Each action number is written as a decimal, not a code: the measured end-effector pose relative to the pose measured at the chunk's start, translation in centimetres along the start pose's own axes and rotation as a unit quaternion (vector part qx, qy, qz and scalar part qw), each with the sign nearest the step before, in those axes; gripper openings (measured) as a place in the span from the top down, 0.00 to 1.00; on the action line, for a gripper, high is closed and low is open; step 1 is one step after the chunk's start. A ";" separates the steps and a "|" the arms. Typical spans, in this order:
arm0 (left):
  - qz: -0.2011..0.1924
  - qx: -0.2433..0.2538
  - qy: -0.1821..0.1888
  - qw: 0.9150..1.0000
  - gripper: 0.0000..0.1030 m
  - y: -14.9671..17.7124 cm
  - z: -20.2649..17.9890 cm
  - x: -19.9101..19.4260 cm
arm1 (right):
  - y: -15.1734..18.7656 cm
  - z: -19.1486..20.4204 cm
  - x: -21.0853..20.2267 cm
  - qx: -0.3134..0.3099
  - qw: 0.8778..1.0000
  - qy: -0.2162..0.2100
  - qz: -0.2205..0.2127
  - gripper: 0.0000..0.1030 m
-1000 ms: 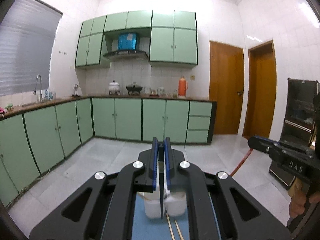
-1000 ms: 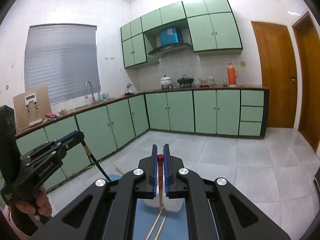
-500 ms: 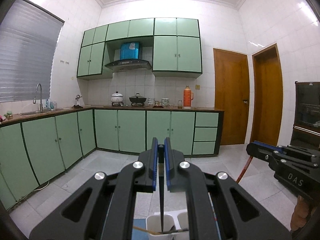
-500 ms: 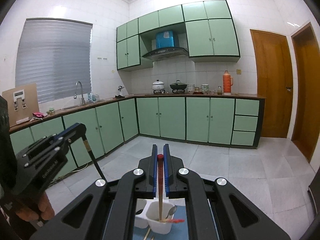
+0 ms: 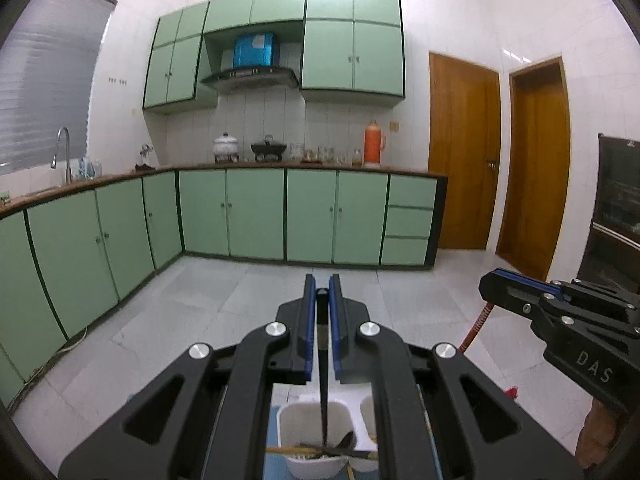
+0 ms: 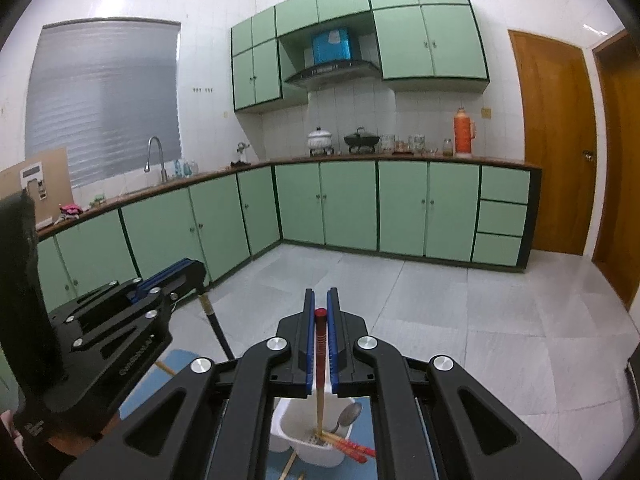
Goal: Organize utensils
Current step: 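Open both tools to drop the chopsticks into the holder, then withdraw both tools back over the last two chopsticks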
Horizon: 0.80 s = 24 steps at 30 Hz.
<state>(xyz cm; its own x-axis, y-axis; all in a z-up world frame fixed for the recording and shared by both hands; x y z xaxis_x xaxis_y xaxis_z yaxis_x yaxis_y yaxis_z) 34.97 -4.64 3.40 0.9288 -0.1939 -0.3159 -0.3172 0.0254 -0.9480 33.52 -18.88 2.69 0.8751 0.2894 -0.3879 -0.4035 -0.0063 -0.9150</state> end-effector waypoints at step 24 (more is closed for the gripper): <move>-0.001 -0.016 -0.013 1.000 0.12 6.5 1.7 -12.0 | 10.2 -1.9 -11.1 0.051 0.996 0.078 -0.019 0.08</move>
<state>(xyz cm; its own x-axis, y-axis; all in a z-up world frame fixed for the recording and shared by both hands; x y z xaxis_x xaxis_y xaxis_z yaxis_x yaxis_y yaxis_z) 22.07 -0.43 0.96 0.9340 -0.1693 -0.3147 -0.3202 -0.0058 -0.9473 20.14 -23.96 -2.56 0.9175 0.1363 -0.3737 -0.3881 0.1011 -0.9161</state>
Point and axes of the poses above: each gripper's, at about its wrist camera, not at the fingertips, and x roughly the way its jaws point, z to its left, y to its underside, the point moved 6 cm from there along x, roughly the way its jaws point, and after that the axes turned 2 degrees about z, right-handed, at the moved point
